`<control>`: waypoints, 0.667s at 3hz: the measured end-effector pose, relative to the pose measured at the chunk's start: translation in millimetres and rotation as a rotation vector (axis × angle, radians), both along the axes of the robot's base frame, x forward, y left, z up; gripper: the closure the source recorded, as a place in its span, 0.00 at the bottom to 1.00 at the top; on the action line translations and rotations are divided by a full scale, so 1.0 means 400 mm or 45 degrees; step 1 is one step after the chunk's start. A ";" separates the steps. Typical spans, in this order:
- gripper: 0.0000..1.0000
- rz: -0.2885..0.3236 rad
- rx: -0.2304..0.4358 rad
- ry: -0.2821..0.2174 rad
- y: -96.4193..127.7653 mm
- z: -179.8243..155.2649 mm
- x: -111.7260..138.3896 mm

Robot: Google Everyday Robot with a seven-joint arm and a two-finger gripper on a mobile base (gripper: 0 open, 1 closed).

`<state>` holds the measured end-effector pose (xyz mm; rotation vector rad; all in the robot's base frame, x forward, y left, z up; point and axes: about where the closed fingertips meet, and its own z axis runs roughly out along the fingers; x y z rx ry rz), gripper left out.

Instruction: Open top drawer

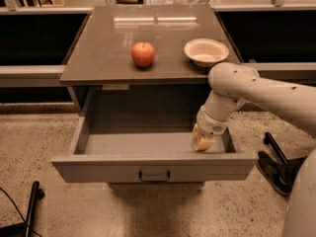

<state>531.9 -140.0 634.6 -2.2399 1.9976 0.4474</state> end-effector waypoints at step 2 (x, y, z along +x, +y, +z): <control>1.00 0.002 -0.039 0.117 0.000 0.016 -0.090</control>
Offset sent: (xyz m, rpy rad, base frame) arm -0.1428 -0.0056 0.0460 -0.1036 0.3444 -0.0520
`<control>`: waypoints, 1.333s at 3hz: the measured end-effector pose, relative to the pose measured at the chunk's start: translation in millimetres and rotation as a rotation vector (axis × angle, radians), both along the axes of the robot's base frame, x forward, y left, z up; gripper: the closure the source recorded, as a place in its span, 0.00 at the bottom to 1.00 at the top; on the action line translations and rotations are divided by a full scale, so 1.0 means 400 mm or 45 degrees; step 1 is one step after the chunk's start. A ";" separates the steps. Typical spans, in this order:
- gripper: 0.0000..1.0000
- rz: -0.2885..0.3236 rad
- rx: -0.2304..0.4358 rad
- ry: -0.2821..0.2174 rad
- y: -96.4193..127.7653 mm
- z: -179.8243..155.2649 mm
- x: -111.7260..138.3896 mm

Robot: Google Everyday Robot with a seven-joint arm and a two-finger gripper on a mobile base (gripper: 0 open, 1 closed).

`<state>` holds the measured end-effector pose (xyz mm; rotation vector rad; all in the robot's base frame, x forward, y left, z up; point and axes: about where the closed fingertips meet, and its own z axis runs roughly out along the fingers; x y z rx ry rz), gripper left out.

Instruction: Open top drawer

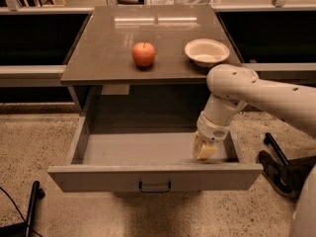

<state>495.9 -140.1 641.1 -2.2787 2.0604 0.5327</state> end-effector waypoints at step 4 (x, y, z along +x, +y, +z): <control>0.85 -0.149 0.134 -0.325 -0.056 0.266 -0.091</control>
Offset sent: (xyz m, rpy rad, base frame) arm -0.0953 -0.0064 0.0535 -0.0539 0.1552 -0.0768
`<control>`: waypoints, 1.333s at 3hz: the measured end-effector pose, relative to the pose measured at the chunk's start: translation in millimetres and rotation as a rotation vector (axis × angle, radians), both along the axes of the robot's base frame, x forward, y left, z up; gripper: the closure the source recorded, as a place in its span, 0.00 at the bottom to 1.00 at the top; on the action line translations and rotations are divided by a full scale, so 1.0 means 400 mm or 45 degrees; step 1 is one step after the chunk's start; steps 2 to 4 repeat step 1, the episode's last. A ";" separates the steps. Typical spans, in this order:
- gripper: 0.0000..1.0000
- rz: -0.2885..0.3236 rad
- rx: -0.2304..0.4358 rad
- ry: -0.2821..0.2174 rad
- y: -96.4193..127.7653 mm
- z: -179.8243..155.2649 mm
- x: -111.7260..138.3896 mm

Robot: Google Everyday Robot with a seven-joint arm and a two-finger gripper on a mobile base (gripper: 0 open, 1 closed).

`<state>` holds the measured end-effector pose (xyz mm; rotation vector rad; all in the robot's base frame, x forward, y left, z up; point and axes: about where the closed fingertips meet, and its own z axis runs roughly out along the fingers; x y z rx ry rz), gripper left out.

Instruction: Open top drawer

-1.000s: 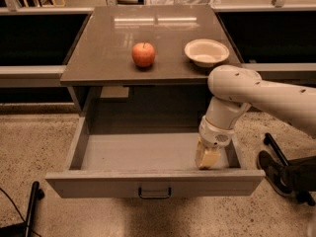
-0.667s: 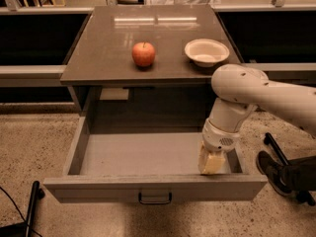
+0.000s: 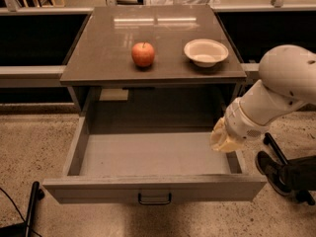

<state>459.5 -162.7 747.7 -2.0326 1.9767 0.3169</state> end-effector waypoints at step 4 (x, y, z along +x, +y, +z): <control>0.65 0.000 0.001 -0.038 -0.005 0.002 0.012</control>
Offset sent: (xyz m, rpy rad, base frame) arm 0.0000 0.0000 0.0000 0.0000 0.0000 0.0000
